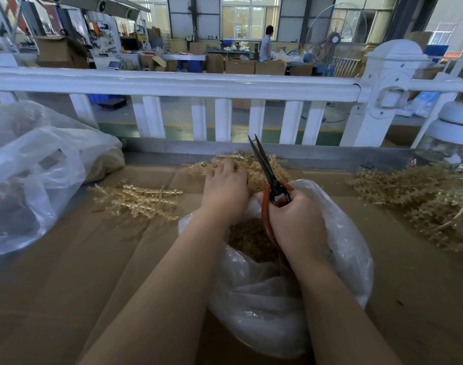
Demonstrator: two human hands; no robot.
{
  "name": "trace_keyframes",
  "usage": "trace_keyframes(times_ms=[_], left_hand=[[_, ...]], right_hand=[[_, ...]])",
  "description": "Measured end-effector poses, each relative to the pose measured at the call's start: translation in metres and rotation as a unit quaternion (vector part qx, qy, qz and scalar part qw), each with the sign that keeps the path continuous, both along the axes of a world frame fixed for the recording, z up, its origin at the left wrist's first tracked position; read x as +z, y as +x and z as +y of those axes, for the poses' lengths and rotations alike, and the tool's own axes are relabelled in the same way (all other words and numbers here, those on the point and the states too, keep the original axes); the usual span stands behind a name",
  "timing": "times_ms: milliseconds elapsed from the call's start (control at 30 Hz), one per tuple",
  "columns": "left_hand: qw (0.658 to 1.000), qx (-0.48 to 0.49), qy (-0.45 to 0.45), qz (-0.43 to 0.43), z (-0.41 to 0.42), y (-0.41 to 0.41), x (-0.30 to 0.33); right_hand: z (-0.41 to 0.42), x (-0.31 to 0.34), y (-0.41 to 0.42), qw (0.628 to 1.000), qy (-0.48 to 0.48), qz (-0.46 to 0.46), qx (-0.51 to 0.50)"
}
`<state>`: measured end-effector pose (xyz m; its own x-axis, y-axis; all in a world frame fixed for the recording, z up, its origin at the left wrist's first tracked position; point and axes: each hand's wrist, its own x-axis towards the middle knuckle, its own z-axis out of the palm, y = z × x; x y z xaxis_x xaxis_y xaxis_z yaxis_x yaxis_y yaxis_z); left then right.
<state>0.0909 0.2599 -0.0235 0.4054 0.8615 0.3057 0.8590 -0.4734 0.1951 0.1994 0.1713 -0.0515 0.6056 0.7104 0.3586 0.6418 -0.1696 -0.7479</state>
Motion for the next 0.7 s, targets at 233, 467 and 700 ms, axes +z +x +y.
trace_keyframes(times_ms=[233, 467, 700], left_hand=[[0.995, -0.038, -0.065, -0.06, -0.0046, 0.0054, 0.0003], [0.998, -0.014, -0.006, -0.066, -0.0002, 0.0062, -0.0023], [0.989, 0.001, -0.068, -0.128, -0.0021, 0.0021, -0.0038]], right_hand=[[-0.0001, -0.0004, 0.0009, 1.0, -0.005, 0.003, 0.0], [-0.0011, 0.0001, 0.0006, 1.0, -0.006, 0.005, 0.003], [-0.0004, 0.0012, 0.0004, 1.0, 0.012, 0.016, 0.005]])
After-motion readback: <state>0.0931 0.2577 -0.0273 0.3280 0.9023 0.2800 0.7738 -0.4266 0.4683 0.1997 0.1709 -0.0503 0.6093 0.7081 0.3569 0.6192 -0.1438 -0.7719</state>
